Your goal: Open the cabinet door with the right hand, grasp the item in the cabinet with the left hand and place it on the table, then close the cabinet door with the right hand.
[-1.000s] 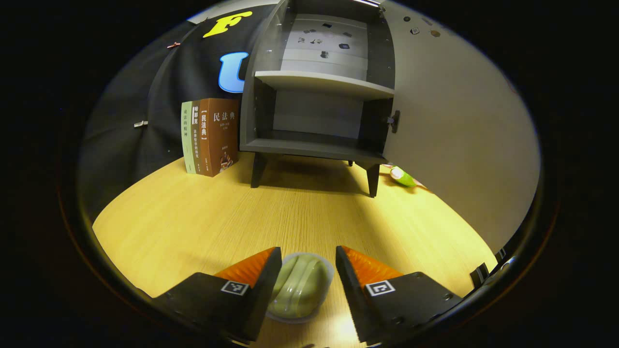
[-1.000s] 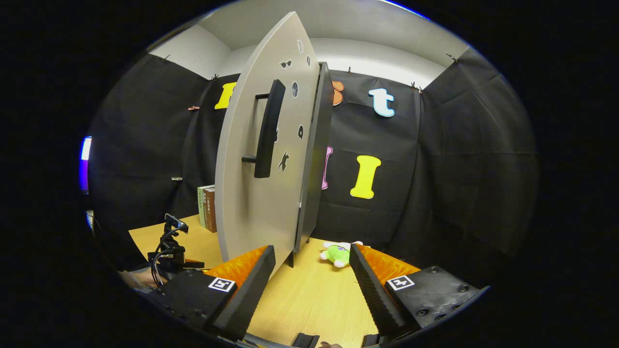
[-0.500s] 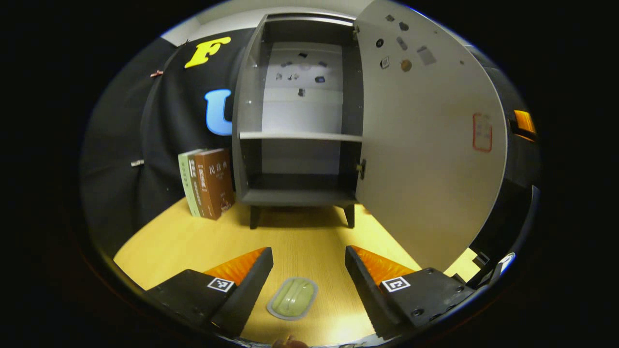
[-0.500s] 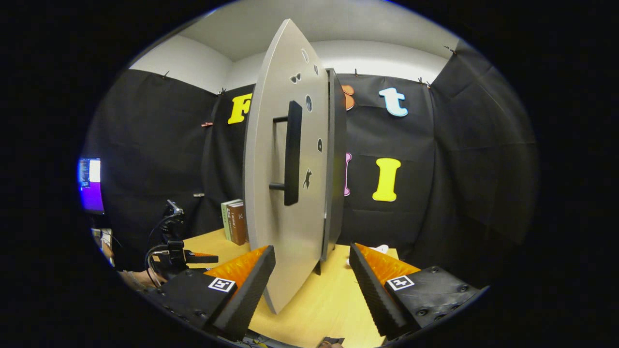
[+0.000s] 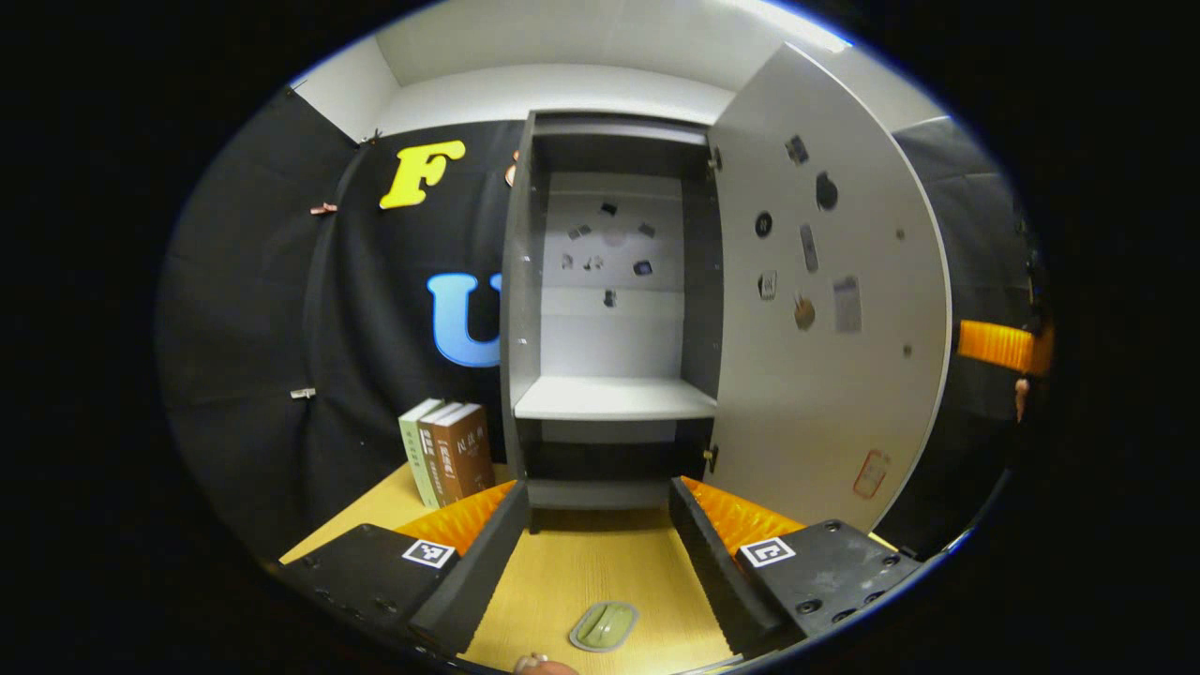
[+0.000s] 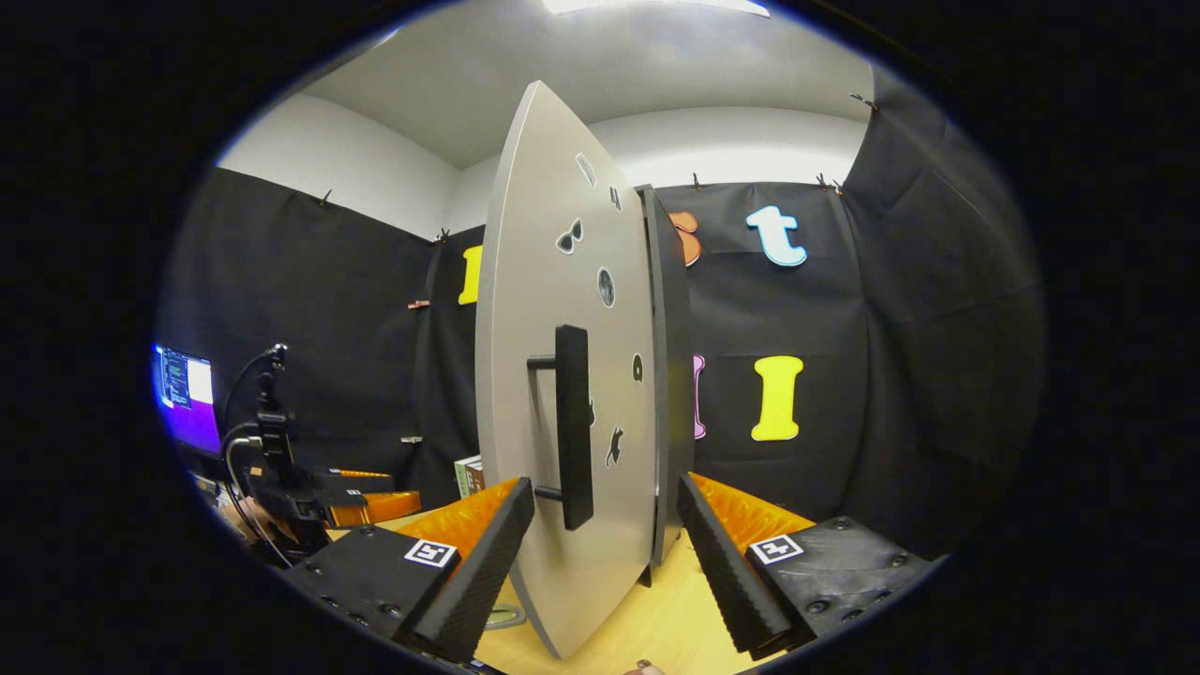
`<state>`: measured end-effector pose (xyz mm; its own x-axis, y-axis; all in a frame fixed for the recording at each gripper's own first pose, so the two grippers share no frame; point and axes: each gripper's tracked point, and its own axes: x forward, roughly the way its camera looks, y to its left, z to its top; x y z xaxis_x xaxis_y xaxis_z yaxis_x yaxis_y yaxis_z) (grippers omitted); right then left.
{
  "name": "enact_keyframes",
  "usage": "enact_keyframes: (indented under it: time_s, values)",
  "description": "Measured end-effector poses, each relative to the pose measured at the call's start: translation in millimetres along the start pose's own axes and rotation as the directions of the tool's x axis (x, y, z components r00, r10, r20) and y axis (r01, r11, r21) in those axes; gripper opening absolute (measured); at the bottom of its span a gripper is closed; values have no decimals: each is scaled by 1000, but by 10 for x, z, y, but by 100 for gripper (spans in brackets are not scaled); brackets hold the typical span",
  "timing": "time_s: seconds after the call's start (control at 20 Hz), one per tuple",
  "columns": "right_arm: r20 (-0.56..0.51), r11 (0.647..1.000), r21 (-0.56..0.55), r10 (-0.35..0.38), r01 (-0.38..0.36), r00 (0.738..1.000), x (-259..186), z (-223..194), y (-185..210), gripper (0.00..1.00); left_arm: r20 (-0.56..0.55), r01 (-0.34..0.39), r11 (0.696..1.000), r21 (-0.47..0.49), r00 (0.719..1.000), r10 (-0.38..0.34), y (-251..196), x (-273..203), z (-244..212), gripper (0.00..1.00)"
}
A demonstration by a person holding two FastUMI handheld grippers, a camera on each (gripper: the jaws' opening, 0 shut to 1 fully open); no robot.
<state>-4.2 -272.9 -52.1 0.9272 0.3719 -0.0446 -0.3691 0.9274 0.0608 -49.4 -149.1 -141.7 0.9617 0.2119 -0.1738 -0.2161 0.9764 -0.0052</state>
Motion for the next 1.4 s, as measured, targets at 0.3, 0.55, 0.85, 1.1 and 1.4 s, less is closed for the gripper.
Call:
enact_keyframes:
  time_s: [0.3,0.55,0.85,1.1,1.4]
  values:
    - [8,995,47,88,-89,996,177,39,-14,98,42,-121,992,22,992,120,185,-199,408,92]
    - [-17,983,57,174,-172,985,241,-79,82,99,38,-167,985,41,985,166,29,-323,417,93]
    - [-36,981,35,190,-188,981,305,-180,170,96,25,-181,982,50,983,180,79,-341,352,93]
    - [-66,980,144,150,-139,986,412,-257,324,98,9,-84,996,25,996,84,267,-80,257,93]
    - [-35,1000,-19,-24,23,999,542,-240,582,97,10,56,991,122,998,-58,805,147,357,93]
